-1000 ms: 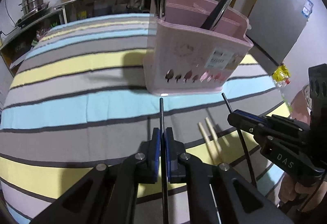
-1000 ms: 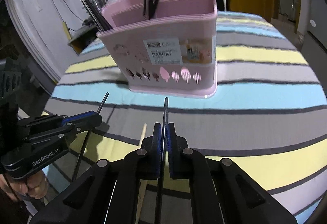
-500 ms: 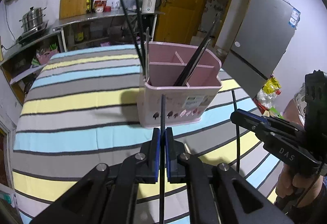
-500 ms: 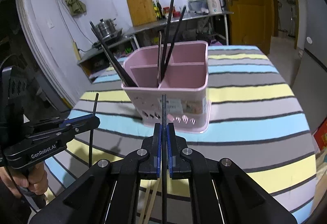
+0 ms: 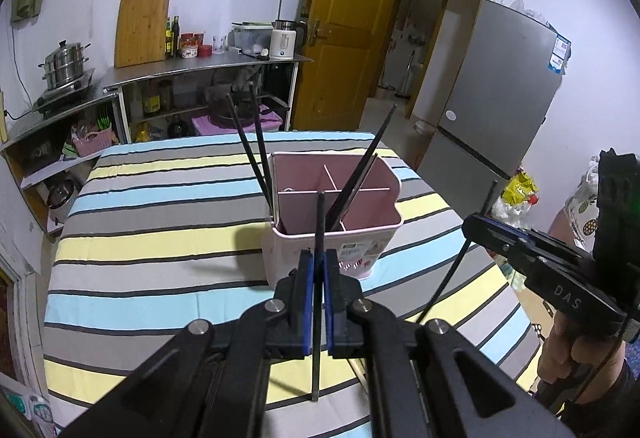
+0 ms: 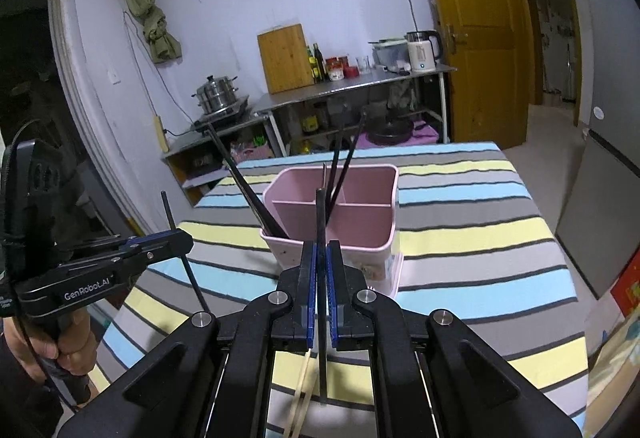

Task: Organize utensils
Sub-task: 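Carry both black chopsticks into the pink basket and open both grippers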

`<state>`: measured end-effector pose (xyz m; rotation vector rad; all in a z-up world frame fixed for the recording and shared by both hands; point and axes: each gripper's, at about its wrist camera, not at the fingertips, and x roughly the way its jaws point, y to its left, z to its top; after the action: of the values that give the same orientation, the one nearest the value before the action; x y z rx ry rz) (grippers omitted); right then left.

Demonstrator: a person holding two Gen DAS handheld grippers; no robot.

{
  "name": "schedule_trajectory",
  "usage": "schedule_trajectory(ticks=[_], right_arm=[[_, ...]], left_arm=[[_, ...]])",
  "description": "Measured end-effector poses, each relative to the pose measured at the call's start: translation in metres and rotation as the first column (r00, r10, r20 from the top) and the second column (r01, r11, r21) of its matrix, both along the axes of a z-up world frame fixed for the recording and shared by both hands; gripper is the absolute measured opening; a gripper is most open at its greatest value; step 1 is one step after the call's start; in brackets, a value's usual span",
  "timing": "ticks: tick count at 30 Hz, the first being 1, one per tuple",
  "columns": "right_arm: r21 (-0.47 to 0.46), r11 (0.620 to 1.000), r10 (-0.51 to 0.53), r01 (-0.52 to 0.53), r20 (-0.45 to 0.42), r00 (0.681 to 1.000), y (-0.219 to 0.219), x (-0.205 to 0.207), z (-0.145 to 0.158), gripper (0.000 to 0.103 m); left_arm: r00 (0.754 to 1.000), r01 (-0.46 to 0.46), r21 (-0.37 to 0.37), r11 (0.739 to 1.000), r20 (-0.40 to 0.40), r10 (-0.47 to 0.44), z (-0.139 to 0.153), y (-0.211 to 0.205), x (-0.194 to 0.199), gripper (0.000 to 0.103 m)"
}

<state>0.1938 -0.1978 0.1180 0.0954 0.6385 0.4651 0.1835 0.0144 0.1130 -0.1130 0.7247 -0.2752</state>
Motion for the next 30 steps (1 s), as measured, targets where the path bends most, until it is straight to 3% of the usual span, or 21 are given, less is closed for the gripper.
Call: schedule_trajectory(ticks=[17,30], right_arm=[[0.014,1.0,0.003,-0.004,0.041,0.999,0.001,-0.006,0.017,0.005],[0.054,0.998,0.006,-0.015,0.165,0.986,0.013,0.009,0.073,0.004]], left_arm=[[1.0,-0.005,0.002,1.0,0.017,0.005,0.019,0.002,-0.003,0.005],[0.992,-0.005,-0.009,1.0,0.128,0.006,0.084,0.001,0.013,0.005]])
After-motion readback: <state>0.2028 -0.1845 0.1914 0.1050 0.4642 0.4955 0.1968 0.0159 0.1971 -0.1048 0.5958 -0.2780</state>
